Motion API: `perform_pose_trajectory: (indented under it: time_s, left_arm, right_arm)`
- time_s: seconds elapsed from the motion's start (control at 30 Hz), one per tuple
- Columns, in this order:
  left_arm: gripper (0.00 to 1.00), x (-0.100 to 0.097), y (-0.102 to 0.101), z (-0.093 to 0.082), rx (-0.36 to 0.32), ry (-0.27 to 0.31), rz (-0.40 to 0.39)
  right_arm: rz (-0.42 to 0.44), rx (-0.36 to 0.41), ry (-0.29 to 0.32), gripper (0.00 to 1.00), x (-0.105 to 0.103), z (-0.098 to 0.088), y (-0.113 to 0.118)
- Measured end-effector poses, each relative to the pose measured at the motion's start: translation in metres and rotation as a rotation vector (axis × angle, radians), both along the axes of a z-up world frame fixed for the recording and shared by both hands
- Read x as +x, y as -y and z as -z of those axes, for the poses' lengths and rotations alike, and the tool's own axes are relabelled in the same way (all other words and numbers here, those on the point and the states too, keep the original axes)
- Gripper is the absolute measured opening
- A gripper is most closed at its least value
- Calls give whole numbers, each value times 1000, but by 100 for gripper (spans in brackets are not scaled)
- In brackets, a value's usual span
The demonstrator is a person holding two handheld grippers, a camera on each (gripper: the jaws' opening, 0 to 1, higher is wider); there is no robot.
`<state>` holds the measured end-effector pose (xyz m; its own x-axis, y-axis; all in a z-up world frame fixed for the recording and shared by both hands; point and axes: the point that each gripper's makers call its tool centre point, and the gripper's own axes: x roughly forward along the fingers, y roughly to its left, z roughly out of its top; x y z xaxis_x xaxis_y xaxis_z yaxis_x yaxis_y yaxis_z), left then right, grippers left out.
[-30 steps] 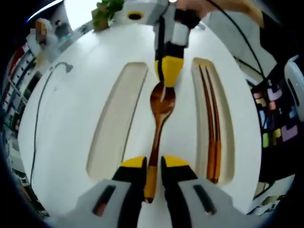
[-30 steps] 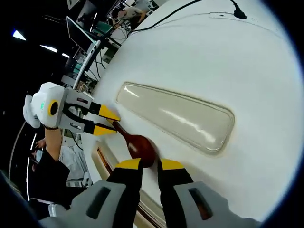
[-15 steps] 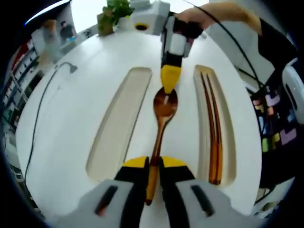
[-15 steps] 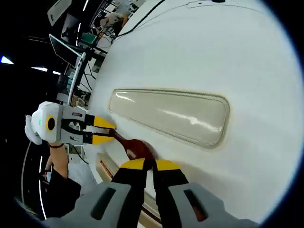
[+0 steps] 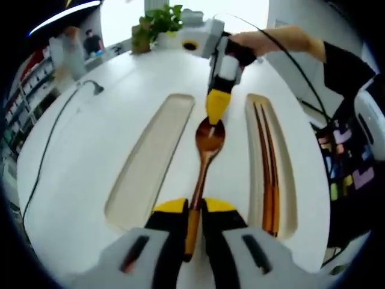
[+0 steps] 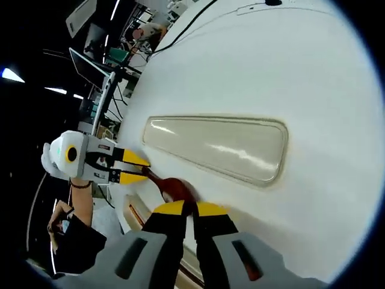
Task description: Arrange the utensils inside the cutlery case until each visible utensil rests in its matching compartment.
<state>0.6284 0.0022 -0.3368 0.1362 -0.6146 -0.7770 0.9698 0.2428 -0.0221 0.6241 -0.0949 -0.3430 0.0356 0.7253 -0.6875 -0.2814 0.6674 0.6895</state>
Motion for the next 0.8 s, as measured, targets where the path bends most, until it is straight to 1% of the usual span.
perform_pose_trajectory:
  time_s: [0.03,0.07,0.1,0.13,0.2,0.27,0.33,0.43,0.6,0.67,0.73,0.77,0.8]
  left_arm:
    - [9,-2,1,0,5,6,8]
    - [9,-1,0,-1,14,17,10]
    - [9,-2,0,-3,19,20,13]
    - [9,-3,0,-4,21,21,13]
    - [9,-7,0,-4,33,14,24]
    - [9,-8,1,-6,51,27,28]
    - [9,-7,2,-10,54,38,22]
    - [9,-7,3,-20,41,46,13]
    - [9,-6,6,-39,-3,63,-3]
    - [9,-7,8,-48,-10,84,-7]
    - [9,-9,11,-57,-10,113,6]
    - [9,-10,12,-61,-12,122,6]
    - [9,-12,14,-65,-12,132,7]
  right_arm:
    - [-3,9,18,2,1,-3,-1]
    - [-14,27,58,2,6,-7,-1]
    - [-5,34,43,2,6,-9,1]
    - [-4,48,43,2,3,-12,0]
    - [-18,52,47,2,-3,-15,-2]
    - [-27,56,52,2,-6,-20,-2]
    - [-31,54,66,2,-4,-24,2]
    - [-28,74,62,2,-7,-31,5]
    - [-22,119,52,2,-12,-42,8]
    - [-26,141,57,2,-14,-50,10]
    - [-17,164,61,2,-14,-60,13]
    - [-8,170,73,2,-13,-63,13]
    - [-13,171,86,2,-16,-67,15]
